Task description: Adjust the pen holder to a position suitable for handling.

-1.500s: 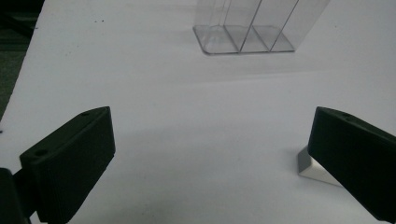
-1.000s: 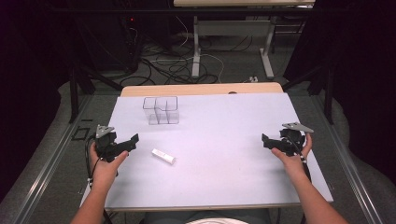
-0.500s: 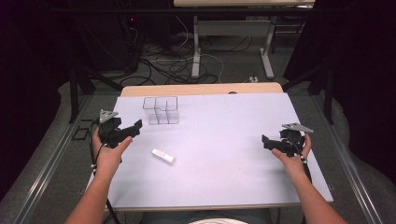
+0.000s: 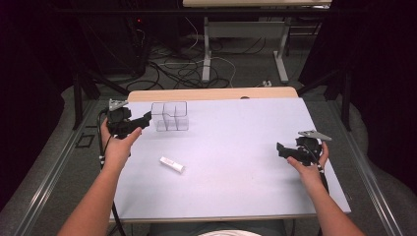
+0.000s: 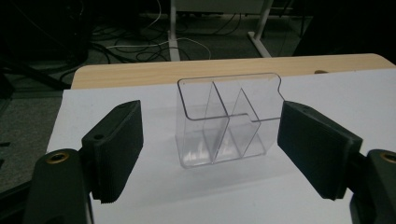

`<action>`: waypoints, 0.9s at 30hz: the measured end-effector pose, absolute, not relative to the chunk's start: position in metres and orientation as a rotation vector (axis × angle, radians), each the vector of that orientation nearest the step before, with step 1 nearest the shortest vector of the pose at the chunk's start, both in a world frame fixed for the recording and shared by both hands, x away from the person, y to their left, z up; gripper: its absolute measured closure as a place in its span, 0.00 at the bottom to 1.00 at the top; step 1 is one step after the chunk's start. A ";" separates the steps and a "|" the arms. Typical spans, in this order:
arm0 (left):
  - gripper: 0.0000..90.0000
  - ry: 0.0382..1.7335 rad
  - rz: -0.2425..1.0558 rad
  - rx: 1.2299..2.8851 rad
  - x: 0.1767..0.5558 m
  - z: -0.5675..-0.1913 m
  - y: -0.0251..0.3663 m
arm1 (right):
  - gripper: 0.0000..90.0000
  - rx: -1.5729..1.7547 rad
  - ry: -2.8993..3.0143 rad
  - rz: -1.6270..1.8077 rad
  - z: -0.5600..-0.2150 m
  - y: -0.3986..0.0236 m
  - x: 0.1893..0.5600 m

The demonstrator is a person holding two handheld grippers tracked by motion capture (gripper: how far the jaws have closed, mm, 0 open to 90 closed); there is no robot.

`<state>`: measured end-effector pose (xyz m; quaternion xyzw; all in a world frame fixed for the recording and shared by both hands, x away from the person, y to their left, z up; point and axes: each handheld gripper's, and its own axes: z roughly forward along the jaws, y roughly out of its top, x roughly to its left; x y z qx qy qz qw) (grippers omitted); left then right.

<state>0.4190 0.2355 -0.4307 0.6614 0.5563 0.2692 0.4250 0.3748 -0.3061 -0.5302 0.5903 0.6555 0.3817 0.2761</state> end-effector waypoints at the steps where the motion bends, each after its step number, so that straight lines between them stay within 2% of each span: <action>1: 0.26 1.391 0.673 1.654 0.419 -0.431 0.235 | 0.00 1.587 1.760 1.026 -0.530 -0.306 0.375; 8: 0.28 1.424 0.661 1.663 0.437 -0.422 0.232 | 0.01 1.587 1.762 1.028 -0.530 -0.305 0.373; 14: 0.35 1.436 0.688 1.687 0.450 -0.415 0.230 | 0.01 1.590 1.762 1.031 -0.530 -0.304 0.374; 27: 0.37 1.479 0.713 1.736 0.475 -0.400 0.221 | 0.02 1.610 1.743 1.042 -0.528 -0.309 0.373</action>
